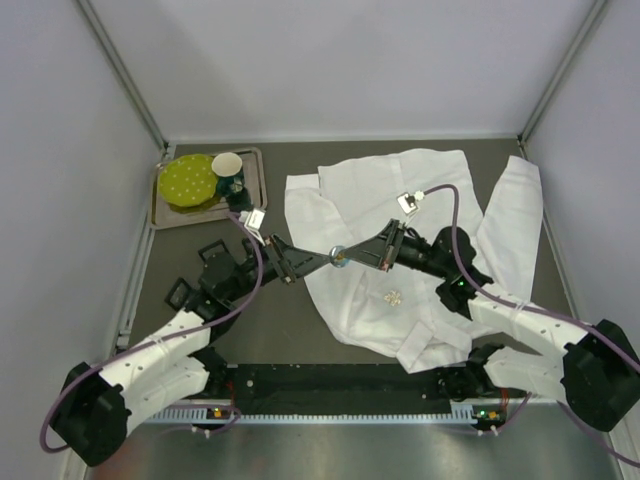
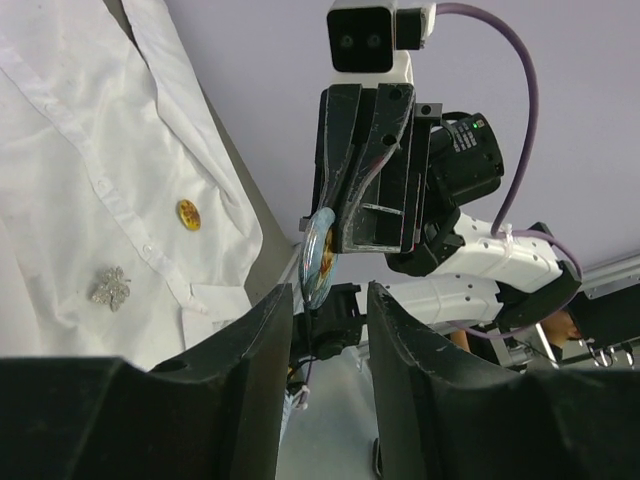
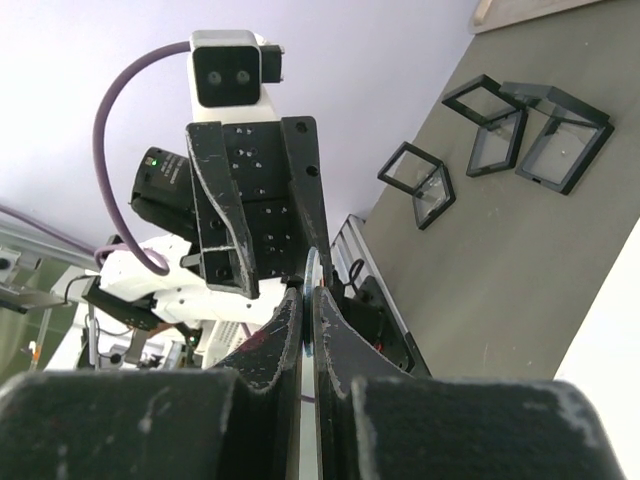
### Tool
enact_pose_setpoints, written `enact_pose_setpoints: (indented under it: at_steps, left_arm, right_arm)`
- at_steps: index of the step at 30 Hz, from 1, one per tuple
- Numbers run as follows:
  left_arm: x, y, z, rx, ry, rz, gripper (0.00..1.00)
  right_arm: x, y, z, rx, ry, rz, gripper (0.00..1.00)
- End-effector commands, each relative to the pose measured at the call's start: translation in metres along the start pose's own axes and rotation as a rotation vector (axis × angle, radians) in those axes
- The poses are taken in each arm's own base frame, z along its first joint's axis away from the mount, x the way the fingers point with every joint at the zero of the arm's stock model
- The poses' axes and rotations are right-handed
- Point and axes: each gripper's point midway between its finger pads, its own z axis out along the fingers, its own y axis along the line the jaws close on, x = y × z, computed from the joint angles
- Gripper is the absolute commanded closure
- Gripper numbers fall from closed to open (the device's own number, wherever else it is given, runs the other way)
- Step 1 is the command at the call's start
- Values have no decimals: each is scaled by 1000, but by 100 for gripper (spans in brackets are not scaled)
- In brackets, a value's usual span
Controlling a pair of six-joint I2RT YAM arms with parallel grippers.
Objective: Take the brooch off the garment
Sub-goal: Adjust the brooch.
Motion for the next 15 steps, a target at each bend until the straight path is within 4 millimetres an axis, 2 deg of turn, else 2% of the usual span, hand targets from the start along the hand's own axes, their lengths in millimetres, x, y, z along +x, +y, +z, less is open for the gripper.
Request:
enact_pose_setpoints:
  at_steps: [1,7,15]
  left_arm:
    - [-8,-31,4,130,-2,21,60]
    - [-6,-33,2,144,8,21,66]
    - [-7,-34,1,157,-6,13,68]
  right_arm:
    - [-12,27,11,-95,-26,-57,100]
    - [-14,27,14,-99,-33,-55,100]
    - [-12,28,14,-108,-24,-54,100]
